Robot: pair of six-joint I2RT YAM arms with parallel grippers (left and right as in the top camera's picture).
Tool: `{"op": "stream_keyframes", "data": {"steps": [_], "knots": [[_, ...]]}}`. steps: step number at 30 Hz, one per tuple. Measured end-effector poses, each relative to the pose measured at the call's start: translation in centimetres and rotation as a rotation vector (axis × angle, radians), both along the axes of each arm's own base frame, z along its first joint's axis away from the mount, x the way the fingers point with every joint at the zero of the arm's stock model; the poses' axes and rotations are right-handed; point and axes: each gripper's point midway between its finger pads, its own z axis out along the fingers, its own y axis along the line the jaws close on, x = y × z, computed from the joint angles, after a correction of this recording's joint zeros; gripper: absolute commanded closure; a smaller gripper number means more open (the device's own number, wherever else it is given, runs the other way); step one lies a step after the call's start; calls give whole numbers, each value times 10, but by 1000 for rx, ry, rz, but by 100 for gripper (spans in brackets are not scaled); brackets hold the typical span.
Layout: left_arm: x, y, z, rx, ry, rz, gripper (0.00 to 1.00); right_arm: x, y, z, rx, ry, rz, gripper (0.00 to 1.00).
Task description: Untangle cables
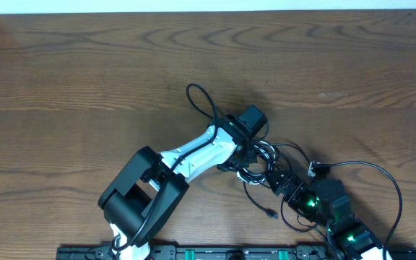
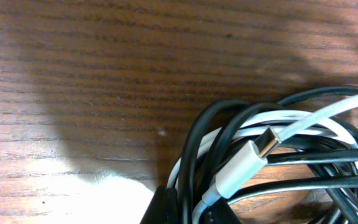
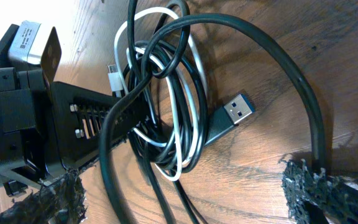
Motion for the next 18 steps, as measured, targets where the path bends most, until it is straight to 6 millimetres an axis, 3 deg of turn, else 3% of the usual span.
{"op": "stream_keyframes", "data": {"steps": [18], "knots": [[0, 1, 1, 1, -4, -30, 92, 0, 0, 0, 0, 0, 0, 1]]}}
